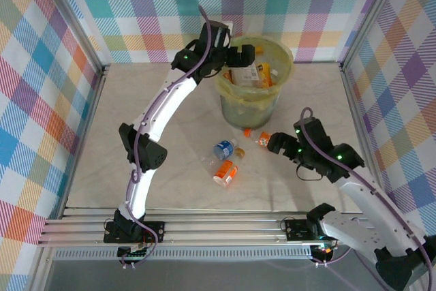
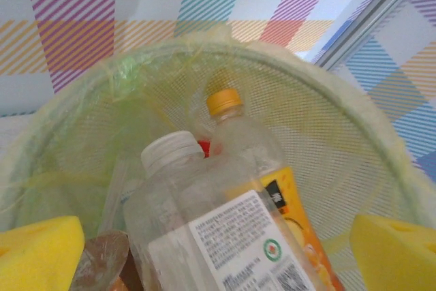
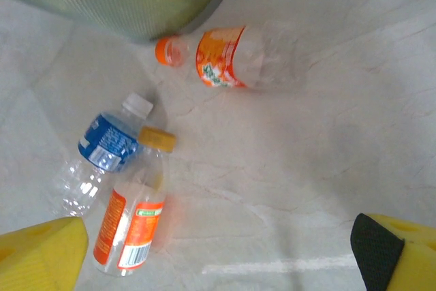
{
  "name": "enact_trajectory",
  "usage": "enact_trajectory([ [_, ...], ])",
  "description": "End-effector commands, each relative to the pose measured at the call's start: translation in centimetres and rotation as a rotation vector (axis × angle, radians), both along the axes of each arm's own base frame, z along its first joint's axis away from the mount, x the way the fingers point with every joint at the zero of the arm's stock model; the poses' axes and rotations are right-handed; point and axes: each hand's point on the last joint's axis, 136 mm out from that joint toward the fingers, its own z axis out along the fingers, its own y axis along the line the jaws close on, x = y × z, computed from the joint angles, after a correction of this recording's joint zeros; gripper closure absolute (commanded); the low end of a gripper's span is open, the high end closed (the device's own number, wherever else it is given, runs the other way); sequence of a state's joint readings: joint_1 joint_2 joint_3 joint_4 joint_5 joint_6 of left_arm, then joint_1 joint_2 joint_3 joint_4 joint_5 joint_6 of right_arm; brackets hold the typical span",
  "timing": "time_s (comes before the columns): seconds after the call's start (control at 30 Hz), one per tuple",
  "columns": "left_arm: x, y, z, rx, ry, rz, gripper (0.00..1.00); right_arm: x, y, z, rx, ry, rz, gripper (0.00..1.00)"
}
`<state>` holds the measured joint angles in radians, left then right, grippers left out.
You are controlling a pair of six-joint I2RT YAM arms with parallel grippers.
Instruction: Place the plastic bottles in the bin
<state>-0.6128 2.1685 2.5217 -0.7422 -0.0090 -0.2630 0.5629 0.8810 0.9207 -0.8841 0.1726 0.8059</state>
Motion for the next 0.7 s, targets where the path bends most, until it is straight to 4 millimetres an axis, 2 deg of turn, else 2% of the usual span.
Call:
enact_trajectory([
  [0.0,-3.6,0.8,6.2,-0.048,-0.104,-0.042,0.0,-0.4,1.4,-2.2,-0.02,0.051,-0.016,0.0],
  [0.17,-5.5,2.6,7.0,-0.067,-0.138,-0.021,0.0,-1.2,5.1,-4.5,-0.007,0.097,0.044,0.0],
  [0.4,-9.0,8.3,6.9,-0.06,-0.22,0.121,0.0,-2.0,10.4,-6.2,0.006,0.133,0.112,0.0],
  [0.53,-11.2,12.5,4.9,-0.032,-0.247,0.24,0.0,-1.9,12.8,-6.5,-0.01,0.145,0.147,0.0],
  [0.67,-13.0,17.7,2.6,0.003,-0.274,0.421,0.0,-1.7,13.7,-7.1,-0.04,0.168,0.157,0.0],
])
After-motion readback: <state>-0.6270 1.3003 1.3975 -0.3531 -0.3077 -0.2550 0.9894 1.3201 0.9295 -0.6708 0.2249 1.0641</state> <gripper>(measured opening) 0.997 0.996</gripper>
